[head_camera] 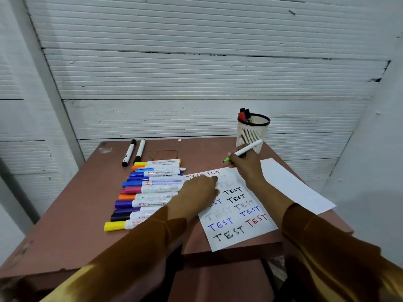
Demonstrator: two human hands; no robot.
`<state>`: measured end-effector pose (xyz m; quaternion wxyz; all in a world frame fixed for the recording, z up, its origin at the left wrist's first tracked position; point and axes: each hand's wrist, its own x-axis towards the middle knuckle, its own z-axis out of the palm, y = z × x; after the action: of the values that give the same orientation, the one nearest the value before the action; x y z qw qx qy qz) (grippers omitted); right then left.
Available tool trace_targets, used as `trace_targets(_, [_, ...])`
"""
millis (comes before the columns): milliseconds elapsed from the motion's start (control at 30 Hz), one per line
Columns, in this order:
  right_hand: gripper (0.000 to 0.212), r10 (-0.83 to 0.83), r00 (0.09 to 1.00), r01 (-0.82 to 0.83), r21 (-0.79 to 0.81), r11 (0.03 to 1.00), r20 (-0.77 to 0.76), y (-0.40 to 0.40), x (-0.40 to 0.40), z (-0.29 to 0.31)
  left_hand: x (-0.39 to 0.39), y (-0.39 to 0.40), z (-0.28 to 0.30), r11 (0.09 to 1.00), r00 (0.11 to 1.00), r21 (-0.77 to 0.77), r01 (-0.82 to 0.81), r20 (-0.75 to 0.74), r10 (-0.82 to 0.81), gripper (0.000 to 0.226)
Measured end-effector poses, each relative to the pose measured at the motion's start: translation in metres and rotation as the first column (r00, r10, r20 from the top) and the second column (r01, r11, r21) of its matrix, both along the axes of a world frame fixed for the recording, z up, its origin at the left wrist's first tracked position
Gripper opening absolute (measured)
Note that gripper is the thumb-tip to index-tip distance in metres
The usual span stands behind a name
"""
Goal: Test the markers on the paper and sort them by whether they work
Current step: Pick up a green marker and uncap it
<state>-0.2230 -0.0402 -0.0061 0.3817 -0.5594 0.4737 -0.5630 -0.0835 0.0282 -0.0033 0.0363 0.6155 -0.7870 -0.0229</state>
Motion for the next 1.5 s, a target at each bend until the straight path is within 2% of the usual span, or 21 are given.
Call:
trace_targets(100, [0.020, -0.070, 0.993, 0.071, 0.004, 0.997, -0.094, -0.005, 0.001, -0.007, -0.001, -0.005, 0.001, 0.999, 0.999, 0.028, 0.030, 0.029, -0.031, 0.032])
trace_targets(233, [0.009, -0.168, 0.969, 0.169, -0.012, 0.986, -0.181, -0.007, 0.001, -0.016, -0.001, -0.009, 0.002, 0.997, 0.999, 0.074, 0.031, 0.022, -0.033, 0.033])
trace_targets(367, [0.018, -0.172, 0.954, 0.169, -0.031, 0.985, -0.247, -0.006, 0.004, -0.018, 0.001, -0.010, 0.002, 0.994, 0.999, 0.110, 0.026, -0.035, -0.022, 0.033])
trace_targets(467, [0.015, -0.168, 0.943, 0.167, -0.028, 0.986, -0.289, -0.007, 0.005, -0.020, 0.002, -0.010, 0.001, 0.993, 0.998, 0.118, 0.022, -0.052, -0.016, 0.034])
trace_targets(867, [0.014, -0.175, 0.878, 0.164, -0.063, 0.984, -0.445, -0.007, 0.007, -0.020, -0.002, -0.012, 0.004, 0.987, 1.000, 0.162, 0.012, -0.010, -0.010, 0.039])
trace_targets(1033, [0.010, -0.257, 0.875, 0.251, -0.071, 0.965, -0.411, -0.008, 0.002, -0.020, -0.002, -0.012, 0.004, 0.986, 1.000, 0.163, 0.015, -0.007, -0.014, 0.040])
trace_targets(1267, [0.015, -0.154, 0.905, 0.158, -0.022, 0.987, -0.398, -0.005, 0.007, -0.019, -0.002, -0.013, 0.003, 0.987, 1.000, 0.159, 0.026, -0.008, -0.025, 0.038])
trace_targets(1400, [0.013, -0.225, 0.898, 0.234, -0.021, 0.972, -0.379, -0.007, 0.004, -0.019, -0.003, -0.013, 0.002, 0.985, 1.000, 0.170, 0.016, -0.022, -0.012, 0.039])
trace_targets(1500, [0.013, -0.236, 0.924, 0.256, 0.027, 0.966, -0.302, -0.008, 0.001, -0.019, -0.004, -0.011, 0.006, 0.985, 1.000, 0.170, 0.014, -0.019, -0.011, 0.041])
